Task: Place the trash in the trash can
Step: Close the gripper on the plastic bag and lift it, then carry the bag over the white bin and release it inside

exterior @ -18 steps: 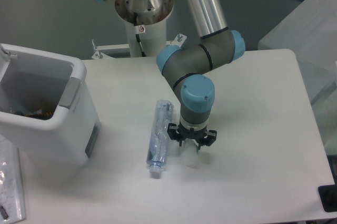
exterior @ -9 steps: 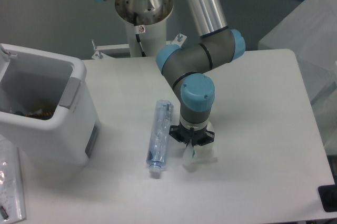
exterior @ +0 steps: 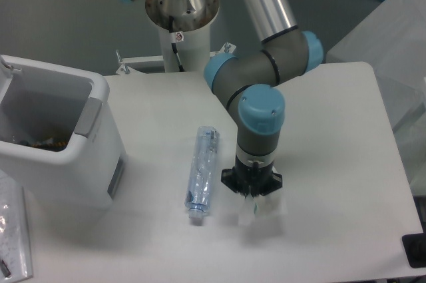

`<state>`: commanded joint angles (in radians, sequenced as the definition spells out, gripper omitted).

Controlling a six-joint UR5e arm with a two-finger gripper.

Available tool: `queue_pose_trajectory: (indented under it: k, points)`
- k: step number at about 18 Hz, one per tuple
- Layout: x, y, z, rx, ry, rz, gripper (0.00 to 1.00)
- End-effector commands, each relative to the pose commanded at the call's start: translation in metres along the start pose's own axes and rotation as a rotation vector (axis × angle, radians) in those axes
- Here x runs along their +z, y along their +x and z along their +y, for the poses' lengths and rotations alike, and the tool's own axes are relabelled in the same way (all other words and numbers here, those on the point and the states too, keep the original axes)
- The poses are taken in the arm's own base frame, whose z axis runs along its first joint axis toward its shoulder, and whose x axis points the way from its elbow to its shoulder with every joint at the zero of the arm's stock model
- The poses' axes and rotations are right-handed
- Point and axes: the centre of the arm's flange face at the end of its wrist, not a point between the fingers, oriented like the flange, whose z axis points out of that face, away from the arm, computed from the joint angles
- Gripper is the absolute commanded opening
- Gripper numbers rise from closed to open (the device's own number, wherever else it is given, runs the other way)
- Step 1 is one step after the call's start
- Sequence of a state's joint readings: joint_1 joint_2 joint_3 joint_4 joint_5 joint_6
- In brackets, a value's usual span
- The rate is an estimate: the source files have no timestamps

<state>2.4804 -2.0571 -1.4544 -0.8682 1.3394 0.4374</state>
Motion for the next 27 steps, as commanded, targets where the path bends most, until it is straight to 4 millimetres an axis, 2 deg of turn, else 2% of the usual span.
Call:
queue_pose_trajectory:
  k: [3, 5, 7, 9, 12, 18, 21, 27]
  points:
    - [-0.011, 0.01, -0.012, -0.035, 0.051, 0.062, 0.0]
    - [-0.05, 0.024, -0.02, -0.038, 0.115, 0.079, 0.0]
    - [-0.066, 0.041, -0.025, -0.041, 0.149, 0.115, 0.0]
    - [-0.094, 0.068, -0.03, -0.028, 0.19, 0.138, 0.01]
    - [-0.122, 0.11, -0.035, 0.002, 0.226, 0.166, 0.02]
    - [-0.193, 0.191, -0.033, 0.064, 0.321, 0.25, 0.04]
    - [-0.214, 0.233, -0.028, 0.117, 0.339, 0.278, 0.04]
    - [-0.226, 0.31, -0.004, 0.217, 0.324, 0.337, 0.1]
